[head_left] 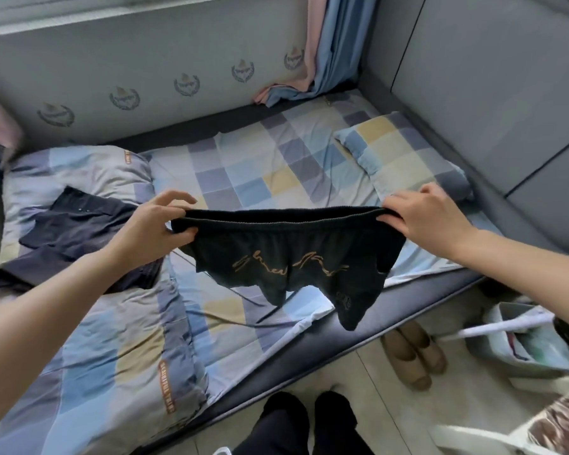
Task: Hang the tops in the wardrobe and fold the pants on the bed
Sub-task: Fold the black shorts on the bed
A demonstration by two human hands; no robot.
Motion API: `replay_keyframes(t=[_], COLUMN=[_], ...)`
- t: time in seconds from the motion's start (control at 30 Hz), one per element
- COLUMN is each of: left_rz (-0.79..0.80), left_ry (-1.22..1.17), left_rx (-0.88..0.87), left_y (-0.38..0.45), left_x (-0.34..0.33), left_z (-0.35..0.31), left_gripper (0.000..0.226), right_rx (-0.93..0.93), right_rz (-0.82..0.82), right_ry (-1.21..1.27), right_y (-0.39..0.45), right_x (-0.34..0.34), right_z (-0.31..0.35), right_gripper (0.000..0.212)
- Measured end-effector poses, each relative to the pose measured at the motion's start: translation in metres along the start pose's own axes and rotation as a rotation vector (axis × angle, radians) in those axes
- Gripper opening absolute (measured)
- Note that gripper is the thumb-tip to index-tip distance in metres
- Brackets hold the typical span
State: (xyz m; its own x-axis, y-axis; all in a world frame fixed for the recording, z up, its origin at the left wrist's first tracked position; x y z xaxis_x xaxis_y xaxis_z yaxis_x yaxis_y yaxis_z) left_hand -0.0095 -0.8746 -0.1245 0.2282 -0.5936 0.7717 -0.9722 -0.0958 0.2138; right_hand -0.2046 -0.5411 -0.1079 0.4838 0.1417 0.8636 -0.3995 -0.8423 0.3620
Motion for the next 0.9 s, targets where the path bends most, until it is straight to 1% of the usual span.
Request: replay_keyframes(t=[0.1,0.17,0.23,0.3,0.33,0.37,0.43,0.47,0.5,0.53,0.6,0.67,0.73,0.8,0.83,0.9], left_rz=[-0.133,-0.158,-0.137,-0.17,-0.2,-0.239,-0.284,-0.281,-0.266,-0.238,-0.164,-0.068,0.015,0.098,0.118,0.135], left_ry=[-0.1,-0.176,-0.208,-0.221,-0.233,-0.267,-0.309,-0.309,-0.309,-0.319,-0.34,-0.346,-0.394,-0.474,-0.512,-0.555], left_rx=[0.24,0.373,0.468,0.53,0.557,0.588,0.643,0.669,0.703,0.739,0.794,0.851,0.887,0.94,0.957,0.993], left_y=[0.004,0.003,0.0,-0.005,-0.009,-0.013,-0.02,-0.023,-0.028,-0.033,-0.047,-0.065,-0.076,-0.08,-0.078,-0.075], left_x=[-0.001,-0.009,-0.022,-0.031,-0.035,-0.04,-0.053,-0.059,-0.069,-0.077,-0.095,-0.11,-0.123,-0.133,-0.135,-0.136], left_z=[0.023,0.032,0.032,0.029,0.026,0.025,0.022,0.019,0.02,0.021,0.024,0.027,0.025,0.019,0.02,0.03], left_gripper=[0.02,0.017,0.014,0.019,0.022,0.024,0.023,0.019,0.015,0.013,0.012,0.016,0.018,0.008,0.022,0.065], right_rx=[0.139,0.235,0.301,0.318,0.285,0.233,0.076,0.006,-0.024,-0.017,0.011,0.013,0.025,0.063,0.089,0.116], right_rz=[-0.116,-0.192,-0.211,-0.172,-0.111,-0.012,0.264,0.413,0.538,0.618,0.685,0.771,0.943,1.131,1.187,1.231], right_ry=[-0.018,0.011,0.065,0.159,0.269,0.433,0.792,0.91,0.975,0.999,1.04,1.119,1.163,1.172,1.166,1.144], right_y=[0.007,0.008,0.009,0.014,0.016,0.019,0.017,0.011,0.007,0.002,-0.001,0.0,-0.004,-0.007,-0.005,0.009], right_x=[0.001,0.002,-0.003,-0.014,-0.023,-0.035,-0.065,-0.081,-0.095,-0.105,-0.116,-0.125,-0.133,-0.143,-0.147,-0.157], right_z=[0.001,0.003,0.0,-0.006,-0.01,-0.015,-0.022,-0.021,-0.02,-0.019,-0.021,-0.024,-0.024,-0.022,-0.021,-0.02], right_gripper=[0.018,0.014,0.015,0.02,0.021,0.023,0.022,0.021,0.019,0.018,0.015,0.017,0.026,0.039,0.043,0.042])
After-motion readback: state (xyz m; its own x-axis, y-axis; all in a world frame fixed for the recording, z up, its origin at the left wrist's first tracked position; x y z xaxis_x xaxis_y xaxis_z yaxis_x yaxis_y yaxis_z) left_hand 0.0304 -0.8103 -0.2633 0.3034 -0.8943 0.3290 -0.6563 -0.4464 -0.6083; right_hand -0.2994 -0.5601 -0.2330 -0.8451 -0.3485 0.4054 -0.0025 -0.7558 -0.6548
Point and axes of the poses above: each hand's wrist, its own y-axis towards the middle knuckle, its own x-axis out of the back of the hand, z = x × y, the point moved 9 cm from there along y, towards the middle knuckle, and after that the axes turned 12 degrees about -y, right-handed, at the moved point
